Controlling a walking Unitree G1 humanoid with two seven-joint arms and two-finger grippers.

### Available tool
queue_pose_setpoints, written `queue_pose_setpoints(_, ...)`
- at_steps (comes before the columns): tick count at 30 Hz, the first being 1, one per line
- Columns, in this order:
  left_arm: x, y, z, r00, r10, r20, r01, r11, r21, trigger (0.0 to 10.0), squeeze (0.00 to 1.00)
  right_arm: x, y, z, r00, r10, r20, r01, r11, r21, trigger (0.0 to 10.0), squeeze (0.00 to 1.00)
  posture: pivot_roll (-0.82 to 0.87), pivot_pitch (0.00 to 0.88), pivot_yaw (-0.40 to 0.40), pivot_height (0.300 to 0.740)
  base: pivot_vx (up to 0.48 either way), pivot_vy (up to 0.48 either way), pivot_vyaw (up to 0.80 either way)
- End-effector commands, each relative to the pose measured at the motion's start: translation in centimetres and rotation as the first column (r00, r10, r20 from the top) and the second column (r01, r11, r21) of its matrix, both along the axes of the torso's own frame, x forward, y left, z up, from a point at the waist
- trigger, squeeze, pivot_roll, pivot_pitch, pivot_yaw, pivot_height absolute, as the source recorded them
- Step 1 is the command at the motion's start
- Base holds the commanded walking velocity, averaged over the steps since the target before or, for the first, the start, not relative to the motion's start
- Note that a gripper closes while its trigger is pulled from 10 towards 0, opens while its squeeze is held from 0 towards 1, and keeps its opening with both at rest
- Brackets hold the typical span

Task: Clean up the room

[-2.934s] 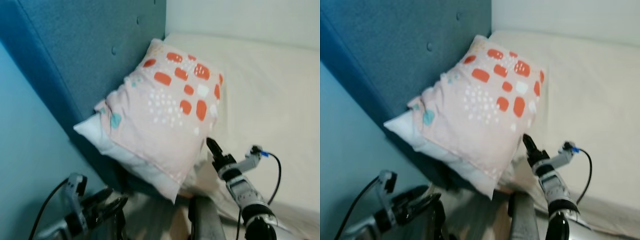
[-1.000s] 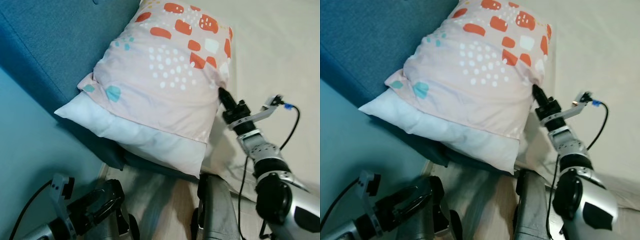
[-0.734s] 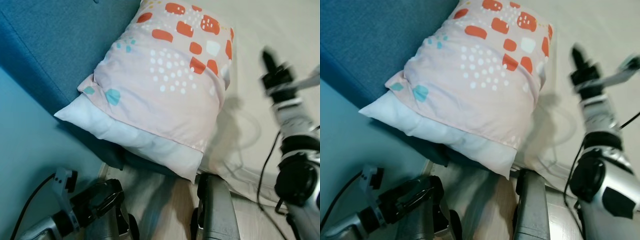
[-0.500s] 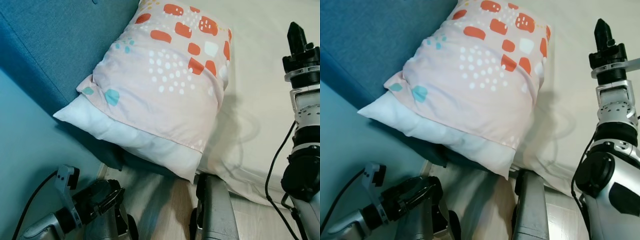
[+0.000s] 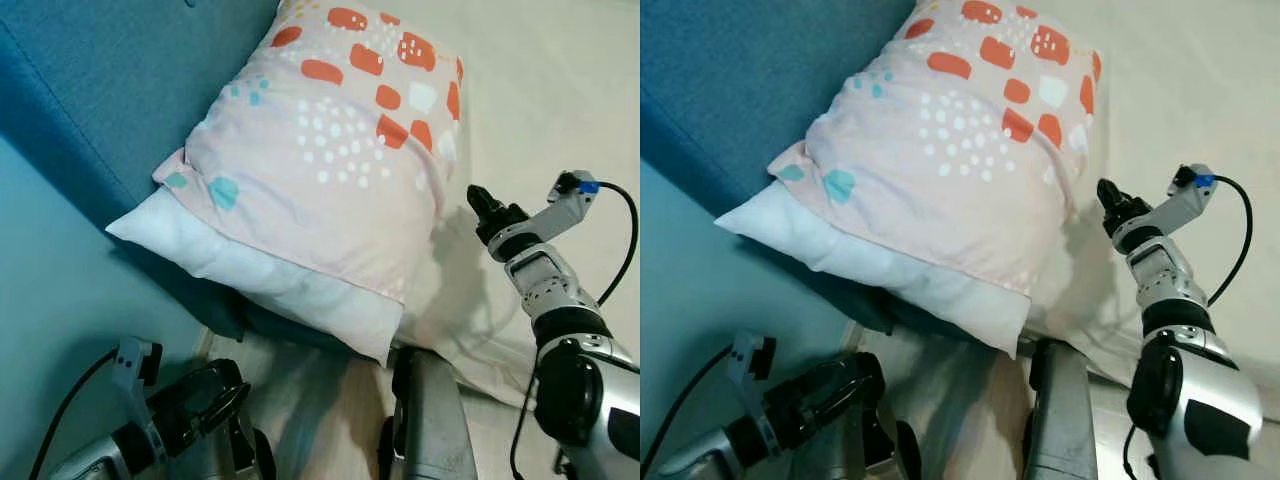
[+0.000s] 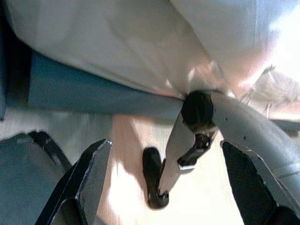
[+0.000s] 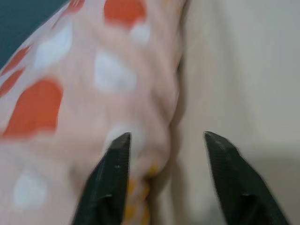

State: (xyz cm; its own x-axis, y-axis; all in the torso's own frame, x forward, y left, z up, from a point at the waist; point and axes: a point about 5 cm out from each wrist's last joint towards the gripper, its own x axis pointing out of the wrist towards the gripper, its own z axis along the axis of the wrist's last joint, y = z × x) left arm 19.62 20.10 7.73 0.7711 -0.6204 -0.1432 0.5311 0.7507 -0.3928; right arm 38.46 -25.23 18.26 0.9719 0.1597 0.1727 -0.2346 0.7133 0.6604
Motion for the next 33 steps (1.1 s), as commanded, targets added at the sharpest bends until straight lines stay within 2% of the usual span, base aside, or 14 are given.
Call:
queue_pose_setpoints(1,-0.7,0.6,-0.5,0.999,0.013,-0.031,-0.012,0.999,0.038,10.0,0.0,-0.5,0.5,-1.5,0.999,0.053,-0.007,-0.052,0.996,0.076,10.0,1.0,0.07,0.381,0.042,0.511,0.0,0.0,0.0)
queue_pose_setpoints(3,-0.8,0.6,-0.4,0.999,0.016,-0.031,-0.014,0.999,0.044,10.0,0.0,-0.8,0.4,-2.1,0.998,0.063,0.006,-0.063,0.988,0.14,10.0,1.0,0.08,0.389,0.045,0.511,0.0,0.0,0.0)
queue_pose_setpoints(7,-1.0,0.7,-0.4,0.999,0.02,-0.03,-0.018,0.998,0.058,10.0,0.0,-1.3,0.5,-3.2,0.997,0.072,-0.012,-0.068,0.98,0.187,10.0,1.0,0.08,0.399,0.052,0.511,0.0,0.0,0.0)
queue_pose_setpoints(9,-1.0,0.8,-0.3,0.999,0.027,-0.027,-0.025,0.997,0.068,10.0,0.0,-1.5,0.8,-3.8,0.995,0.096,-0.014,-0.091,0.975,0.201,10.0,1.0,0.08,0.406,0.057,0.511,0.0,0.0,0.0)
queue_pose_setpoints(11,-1.0,1.0,-0.1,0.999,0.052,-0.015,-0.05,0.994,0.093,10.0,0.0,-1.9,2.1,-4.6,0.985,0.17,0.025,-0.171,0.957,0.235,10.0,1.0,0.09,0.423,0.069,0.511,0.0,0.0,0.0)
queue_pose_setpoints(13,-1.0,1.0,-0.1,0.999,0.052,-0.015,-0.05,0.994,0.093,10.0,0.0,-1.9,2.1,-4.6,0.985,0.17,0.025,-0.171,0.957,0.235,10.0,1.0,0.09,0.423,0.069,0.511,0.0,0.0,0.0)
queue_pose_setpoints(14,-1.0,1.2,0.1,0.998,0.062,-0.01,-0.061,0.993,0.103,10.0,0.0,-2.0,2.7,-4.7,0.979,0.198,0.05,-0.204,0.945,0.255,10.0,1.0,0.1,0.431,0.073,0.511,0.0,0.0,0.0)
queue_pose_setpoints(18,-1.4,1.6,0.6,0.997,0.077,-0.001,-0.076,0.989,0.13,10.0,0.0,-1.6,3.7,-4.3,0.971,0.227,0.08,-0.241,0.922,0.304,10.0,1.0,0.11,0.452,0.085,0.511,0.0,0.0,0.0)
queue_pose_setpoints(21,-2.0,2.2,1.2,0.995,0.103,0.013,-0.103,0.981,0.162,10.0,0.0,-1.1,5.3,-2.8,0.936,0.306,0.177,-0.349,0.879,0.326,10.0,1.0,0.14,0.472,0.092,0.511,0.0,0.0,0.0)
queue_pose_setpoints(26,-2.2,2.4,1.6,0.994,0.112,0.019,-0.113,0.979,0.17,10.0,0.0,-0.9,6.1,-2.0,0.91,0.346,0.23,-0.408,0.849,0.336,10.0,1.0,0.14,0.477,0.093,0.511,0.0,0.0,0.0)
queue_pose_setpoints(27,-2.5,2.6,1.7,0.993,0.114,0.017,-0.116,0.978,0.172,10.0,0.0,-0.6,6.5,-1.7,0.911,0.352,0.215,-0.408,0.846,0.343,10.0,0.83,0.16,0.496,0.099,0.511,0.0,0.0,0.0)
queue_pose_setpoints(28,-2.5,2.6,1.7,0.993,0.114,0.017,-0.116,0.978,0.172,10.0,0.0,-0.6,6.5,-1.7,0.911,0.352,0.215,-0.408,0.846,0.343,10.0,0.83,0.16,0.496,0.099,0.511,0.0,0.0,0.0)
queue_pose_setpoints(29,-2.9,2.6,1.8,0.993,0.118,0.01,-0.117,0.977,0.178,10.0,0.0,-0.1,7.2,-0.9,0.904,0.372,0.209,-0.425,0.832,0.356,10.0,0.0,0.17,0.502,0.105,0.511,0.0,0.0,0.0)
queue_pose_setpoints(33,-3.1,2.7,2.0,0.993,0.118,0.006,-0.117,0.976,0.185,10.0,0.0,0.2,7.6,0.2,0.879,0.403,0.255,-0.473,0.804,0.361,10.0,0.0,0.18,0.511,0.109,0.511,0.0,0.0,0.0)
